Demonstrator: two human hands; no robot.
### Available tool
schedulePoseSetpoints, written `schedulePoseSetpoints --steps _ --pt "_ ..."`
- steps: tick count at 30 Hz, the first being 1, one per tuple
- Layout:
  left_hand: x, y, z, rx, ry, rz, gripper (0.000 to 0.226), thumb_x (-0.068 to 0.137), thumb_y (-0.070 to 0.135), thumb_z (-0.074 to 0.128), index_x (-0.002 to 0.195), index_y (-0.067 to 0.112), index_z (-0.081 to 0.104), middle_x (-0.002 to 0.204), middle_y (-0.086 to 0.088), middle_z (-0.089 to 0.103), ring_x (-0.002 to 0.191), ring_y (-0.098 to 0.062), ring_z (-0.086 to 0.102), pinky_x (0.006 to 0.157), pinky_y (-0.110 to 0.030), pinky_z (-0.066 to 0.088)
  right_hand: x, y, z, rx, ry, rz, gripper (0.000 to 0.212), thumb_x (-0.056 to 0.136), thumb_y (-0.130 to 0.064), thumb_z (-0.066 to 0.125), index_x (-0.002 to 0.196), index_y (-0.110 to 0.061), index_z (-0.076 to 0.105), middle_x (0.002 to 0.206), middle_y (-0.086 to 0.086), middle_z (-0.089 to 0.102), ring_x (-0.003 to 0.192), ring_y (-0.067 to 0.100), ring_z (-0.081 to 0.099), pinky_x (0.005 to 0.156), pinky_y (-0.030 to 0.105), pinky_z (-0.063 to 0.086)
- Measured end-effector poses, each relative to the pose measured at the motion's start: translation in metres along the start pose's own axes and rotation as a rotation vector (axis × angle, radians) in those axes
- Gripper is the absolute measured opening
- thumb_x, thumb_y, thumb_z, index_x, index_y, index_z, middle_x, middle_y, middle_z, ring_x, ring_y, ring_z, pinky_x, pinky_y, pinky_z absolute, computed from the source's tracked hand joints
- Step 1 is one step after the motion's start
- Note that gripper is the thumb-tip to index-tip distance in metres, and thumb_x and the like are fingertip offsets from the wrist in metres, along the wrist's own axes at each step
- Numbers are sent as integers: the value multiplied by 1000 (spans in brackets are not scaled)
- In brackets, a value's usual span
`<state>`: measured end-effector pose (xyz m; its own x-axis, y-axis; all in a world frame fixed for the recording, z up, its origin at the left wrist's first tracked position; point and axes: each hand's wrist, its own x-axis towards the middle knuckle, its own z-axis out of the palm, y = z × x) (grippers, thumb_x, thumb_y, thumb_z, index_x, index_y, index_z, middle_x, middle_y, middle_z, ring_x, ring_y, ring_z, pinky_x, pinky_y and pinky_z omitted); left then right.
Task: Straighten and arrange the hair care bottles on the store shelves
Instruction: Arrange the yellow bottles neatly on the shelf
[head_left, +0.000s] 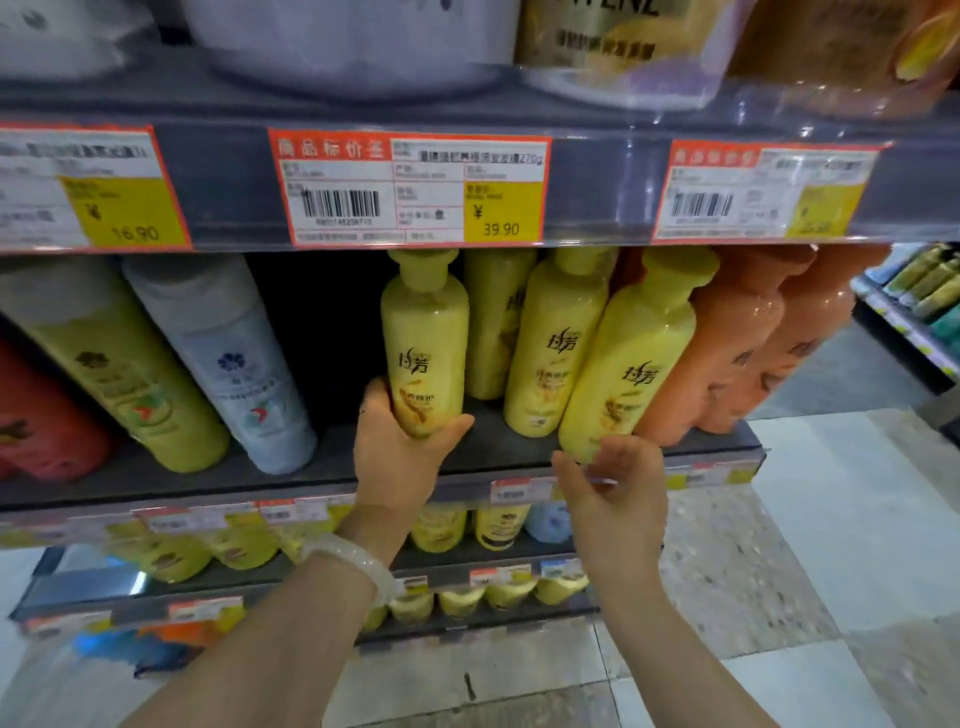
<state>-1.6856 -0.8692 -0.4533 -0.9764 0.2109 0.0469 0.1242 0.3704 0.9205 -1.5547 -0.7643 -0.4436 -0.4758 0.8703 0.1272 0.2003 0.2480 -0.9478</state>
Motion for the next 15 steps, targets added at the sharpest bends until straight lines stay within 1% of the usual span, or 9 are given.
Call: schedulePoseSetpoints --steps 1,3,5,7,8,10,12,13,15 --pt "-3 0 0 13 22 3 74 57 28 86 116 10 46 116 -11 57 104 -23 55 85 -34 46 3 2 -4 -2 24 2 35 74 -16 75 90 -22 45 94 11 52 87 28 54 79 45 48" --pt "-22 0 0 43 151 23 83 60 30 85 128 6 42 127 -14 46 118 -26 46 100 -39 41 10 5 -10 2 50 -25 41 72 -16 78 89 -30 44 96 8 51 91 26 54 80 40 47" --pt "-57 8 6 14 234 166 69 73 33 74 128 9 40 126 -11 42 122 -15 39 106 -27 34 16 5 -13 30 34 -45 43 71 -15 78 94 -33 47 98 1 53 95 18 54 82 31 46" --pt "-87 21 23 -11 128 338 50 83 35 59 126 15 41 121 -3 42 120 7 34 102 -8 27 21 8 -13 36 -3 -44 43 72 -18 78 107 -20 53 106 2 56 100 16 55 83 28 46" --pt "-90 29 32 -28 57 365 47 86 33 55 127 15 41 122 -1 42 120 12 31 101 -5 25 24 11 -14 26 -11 -42 47 73 -19 77 113 -16 53 109 4 57 102 16 56 84 28 47" --pt "-72 43 51 -42 -18 302 50 87 25 58 132 11 40 128 -2 43 123 1 35 104 -11 27 29 13 -16 21 -7 -51 51 74 -20 77 118 -16 51 111 0 57 104 15 57 85 29 47" --pt "-42 58 64 -40 -66 168 60 82 19 64 135 9 38 128 -6 47 122 -16 44 107 -30 36 33 13 -17 30 -23 -54 48 76 -20 75 117 -21 52 109 -7 61 100 8 60 82 24 48" --pt "-30 61 69 -32 -89 155 64 78 17 67 134 9 39 123 -8 51 119 -21 48 104 -38 41 36 13 -17 28 -43 -56 45 76 -21 75 115 -24 52 106 -11 62 96 2 60 79 19 49" --pt "-18 64 72 22 -102 151 68 72 15 70 132 8 41 118 -11 54 114 -24 50 98 -42 45 38 13 -16 11 -77 -59 44 77 -25 75 114 -26 52 103 -14 64 90 -3 61 71 13 49"
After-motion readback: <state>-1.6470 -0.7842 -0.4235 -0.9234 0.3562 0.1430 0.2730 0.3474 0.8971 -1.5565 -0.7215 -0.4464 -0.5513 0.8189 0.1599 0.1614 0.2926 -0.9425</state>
